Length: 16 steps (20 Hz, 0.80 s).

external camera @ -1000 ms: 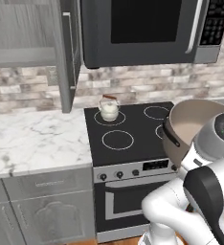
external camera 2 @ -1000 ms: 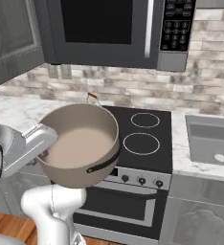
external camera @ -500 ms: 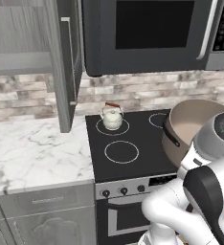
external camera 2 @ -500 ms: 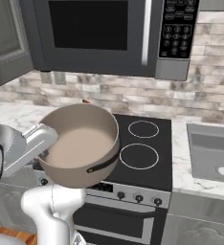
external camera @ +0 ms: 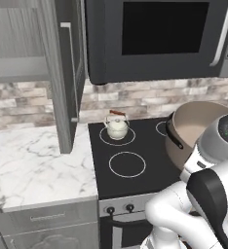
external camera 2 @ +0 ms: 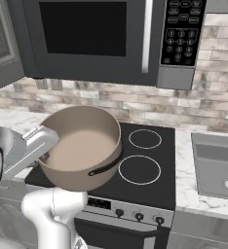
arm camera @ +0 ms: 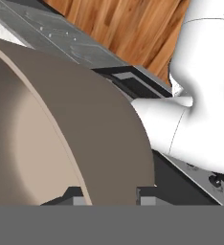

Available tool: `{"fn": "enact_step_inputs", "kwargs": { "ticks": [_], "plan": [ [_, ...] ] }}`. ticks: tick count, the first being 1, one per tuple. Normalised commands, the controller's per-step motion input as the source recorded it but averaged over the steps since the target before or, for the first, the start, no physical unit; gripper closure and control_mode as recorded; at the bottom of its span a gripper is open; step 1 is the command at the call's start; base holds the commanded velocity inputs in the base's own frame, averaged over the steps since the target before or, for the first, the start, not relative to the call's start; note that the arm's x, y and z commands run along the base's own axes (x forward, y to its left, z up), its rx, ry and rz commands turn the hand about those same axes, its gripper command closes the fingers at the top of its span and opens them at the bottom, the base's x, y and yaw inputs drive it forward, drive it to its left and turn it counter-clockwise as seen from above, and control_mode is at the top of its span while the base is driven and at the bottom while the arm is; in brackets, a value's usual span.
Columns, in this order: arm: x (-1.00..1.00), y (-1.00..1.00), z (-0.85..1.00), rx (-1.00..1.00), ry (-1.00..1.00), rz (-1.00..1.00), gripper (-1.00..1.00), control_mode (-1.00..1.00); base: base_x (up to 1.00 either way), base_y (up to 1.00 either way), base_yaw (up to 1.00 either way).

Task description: Pick the kettle from the cabinet and place it on a stove burner. Then pick the pot from the counter and place it on another stove burner. Finally, turn both burners on.

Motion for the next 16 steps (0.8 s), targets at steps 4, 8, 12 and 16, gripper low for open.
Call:
{"fn": "enact_step_inputs", "kwargs": {
  "ticks": [4,8,12,16],
  "plan": [
    [0.0,0.0,0.0,0.0,0.0,0.0,1.0,1.0,0.38,-0.01,0.0],
    [0.0,0.0,0.0,0.0,0.0,0.0,1.0,1.0,0.22,0.0,0.0],
    [0.0,0.0,0.0,0.0,0.0,0.0,1.0,1.0,0.04,0.0,0.0],
    [0.0,0.0,0.0,0.0,0.0,0.0,1.0,1.0,0.05,0.01,0.0]
  ]
}}
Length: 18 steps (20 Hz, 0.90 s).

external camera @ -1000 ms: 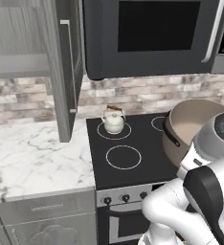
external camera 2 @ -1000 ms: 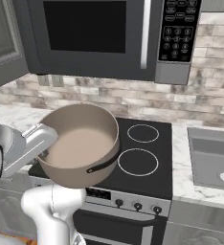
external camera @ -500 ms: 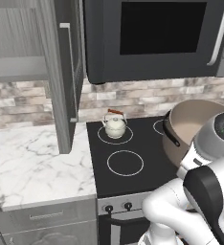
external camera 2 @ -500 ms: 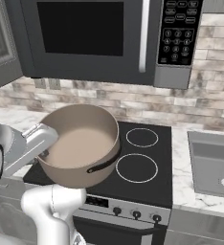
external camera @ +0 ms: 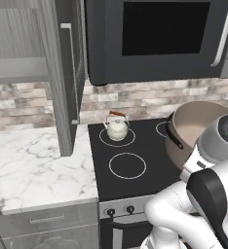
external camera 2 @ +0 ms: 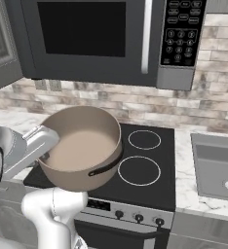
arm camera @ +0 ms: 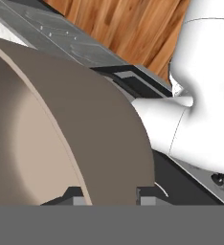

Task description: Pick the kettle from the cabinet and place it on a stove burner. Then pick the pot from the counter and place it on another stove burner. Finally, turn both burners on.

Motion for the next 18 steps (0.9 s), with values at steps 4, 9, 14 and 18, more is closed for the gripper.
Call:
{"fn": "enact_step_inputs", "kwargs": {
  "ticks": [4,9,14,18],
  "plan": [
    [0.14,0.09,-0.04,0.0,0.0,0.03,1.0,-1.0,0.04,0.03,0.0],
    [0.23,0.09,-0.08,0.0,0.0,0.07,1.0,-1.0,0.0,0.0,0.0],
    [0.22,0.07,-0.09,0.0,0.0,0.08,1.0,-1.0,0.0,0.0,0.0],
    [0.15,0.04,-0.06,0.0,0.0,0.07,1.0,-1.0,0.0,0.0,0.0]
  ]
}}
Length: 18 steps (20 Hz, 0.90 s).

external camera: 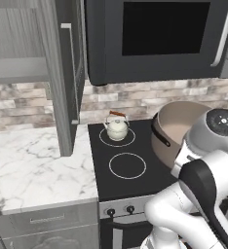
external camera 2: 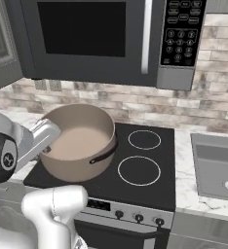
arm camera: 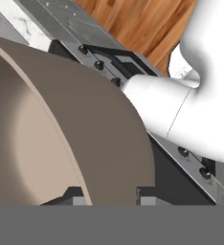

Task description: Pick the kettle from the cabinet and place it on a stove burner. Then pick the pot from the counter and place it on another stove burner. Finally, turn both burners on.

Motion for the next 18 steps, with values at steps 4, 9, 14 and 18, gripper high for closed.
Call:
{"fn": "enact_step_inputs", "kwargs": {
  "ticks": [4,9,14,18],
  "plan": [
    [0.06,0.03,-0.04,0.0,0.0,0.06,1.0,-1.0,0.0,0.0,0.0],
    [0.06,0.07,-0.06,0.0,0.0,0.05,1.0,-1.0,0.0,0.0,0.0],
    [0.08,0.13,-0.07,0.0,0.0,0.04,1.0,-1.0,0.0,0.0,0.0],
    [0.03,0.14,-0.02,0.0,0.0,0.03,1.0,-1.0,0.0,0.0,0.0]
  ]
}}
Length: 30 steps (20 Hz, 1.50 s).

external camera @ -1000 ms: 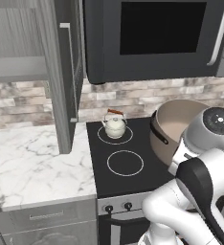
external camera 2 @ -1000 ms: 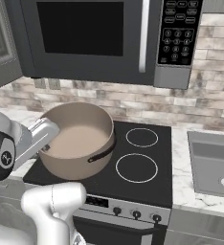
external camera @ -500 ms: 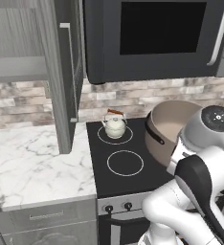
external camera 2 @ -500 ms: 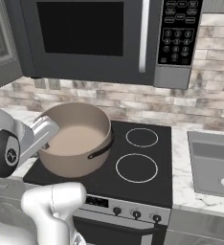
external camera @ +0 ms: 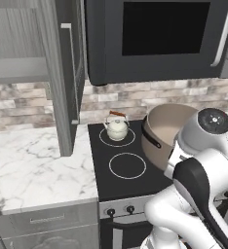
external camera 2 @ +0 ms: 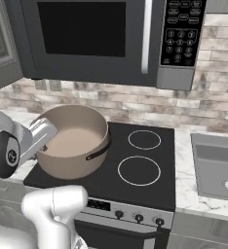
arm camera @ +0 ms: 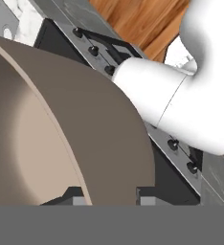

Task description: Pick the kettle from the cabinet and place it on a stove burner. Then pick the pot from the counter and place it on another stove burner. Finally, turn both burners on.

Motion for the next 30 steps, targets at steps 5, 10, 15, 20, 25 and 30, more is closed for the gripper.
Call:
{"fn": "enact_step_inputs", "kwargs": {
  "ticks": [5,10,15,20,25,30],
  "plan": [
    [-0.06,0.03,0.0,0.0,-0.02,0.0,1.0,-1.0,0.0,0.0,0.0],
    [-0.39,0.0,0.0,0.0,-0.08,0.0,1.0,-1.0,0.0,0.0,0.0],
    [-0.23,0.0,0.0,0.0,-0.03,0.0,1.0,1.0,-0.11,-0.05,0.0],
    [0.0,0.0,0.0,0.0,0.0,0.0,1.0,1.0,-0.15,-0.2,0.0],
    [0.0,0.0,0.0,0.0,0.0,0.0,1.0,1.0,-0.07,-0.17,0.0],
    [0.0,0.0,0.0,0.0,0.0,0.0,1.0,1.0,0.0,-0.16,0.01]
  ]
}}
